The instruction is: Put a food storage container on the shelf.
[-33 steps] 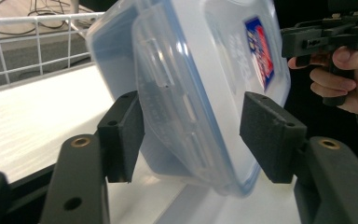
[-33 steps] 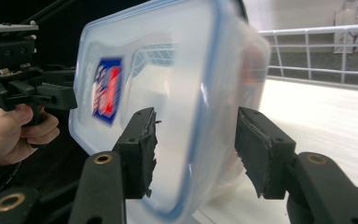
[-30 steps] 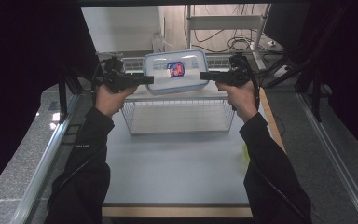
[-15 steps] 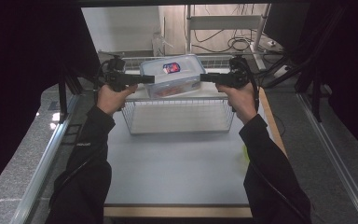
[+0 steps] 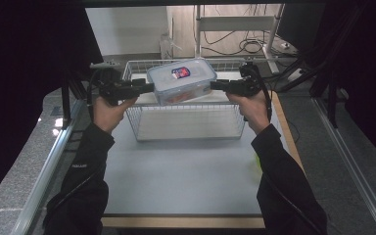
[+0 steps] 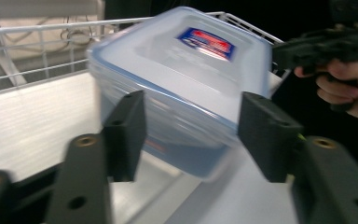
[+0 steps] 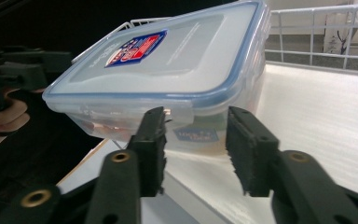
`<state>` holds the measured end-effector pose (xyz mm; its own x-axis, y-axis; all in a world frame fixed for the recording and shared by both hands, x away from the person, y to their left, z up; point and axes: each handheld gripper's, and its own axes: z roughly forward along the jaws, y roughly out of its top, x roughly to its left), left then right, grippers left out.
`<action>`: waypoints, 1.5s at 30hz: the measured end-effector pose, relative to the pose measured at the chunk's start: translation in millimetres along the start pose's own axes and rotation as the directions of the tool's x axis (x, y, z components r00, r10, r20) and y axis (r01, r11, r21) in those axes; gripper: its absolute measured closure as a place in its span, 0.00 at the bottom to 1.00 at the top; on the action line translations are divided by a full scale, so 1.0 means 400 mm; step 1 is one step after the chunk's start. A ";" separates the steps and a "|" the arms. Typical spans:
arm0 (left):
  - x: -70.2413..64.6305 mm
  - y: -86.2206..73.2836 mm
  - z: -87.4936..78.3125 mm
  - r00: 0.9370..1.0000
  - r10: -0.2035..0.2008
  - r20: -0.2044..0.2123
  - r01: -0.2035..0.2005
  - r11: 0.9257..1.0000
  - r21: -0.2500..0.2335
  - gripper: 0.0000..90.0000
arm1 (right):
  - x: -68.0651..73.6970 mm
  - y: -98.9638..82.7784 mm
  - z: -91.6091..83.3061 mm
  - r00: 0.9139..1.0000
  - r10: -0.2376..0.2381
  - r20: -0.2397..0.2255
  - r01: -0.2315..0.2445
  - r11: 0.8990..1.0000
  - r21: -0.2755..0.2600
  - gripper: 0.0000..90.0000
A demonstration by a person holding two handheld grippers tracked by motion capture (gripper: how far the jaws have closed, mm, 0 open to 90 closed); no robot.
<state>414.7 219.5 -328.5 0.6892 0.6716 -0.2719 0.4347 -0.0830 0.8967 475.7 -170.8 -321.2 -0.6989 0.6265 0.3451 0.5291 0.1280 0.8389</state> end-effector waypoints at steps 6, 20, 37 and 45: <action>-0.056 -0.048 0.007 0.996 0.084 0.014 -0.085 0.995 0.044 0.83 | 0.007 -0.018 -0.002 1.000 -0.024 0.006 0.024 1.000 0.010 0.82; -0.031 -0.046 0.089 0.993 0.094 -0.067 -0.085 0.989 0.121 0.96 | 0.021 -0.048 0.031 0.998 -0.066 0.012 0.066 0.997 0.046 0.96; 0.008 -0.027 0.133 0.990 0.056 -0.129 -0.038 0.989 0.143 0.97 | 0.025 -0.046 0.061 0.992 -0.089 0.092 0.087 0.996 0.022 1.00; -0.004 -0.035 0.131 0.991 0.064 -0.114 -0.049 0.991 0.125 0.91 | 0.022 -0.050 0.053 0.990 -0.096 0.101 0.095 0.995 0.017 0.99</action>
<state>437.7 181.0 -358.8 0.6452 0.7442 -0.1727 0.4694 -0.2077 0.8582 469.2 -151.6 -344.0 -0.6945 0.6855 0.2184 0.4680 0.1998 0.8608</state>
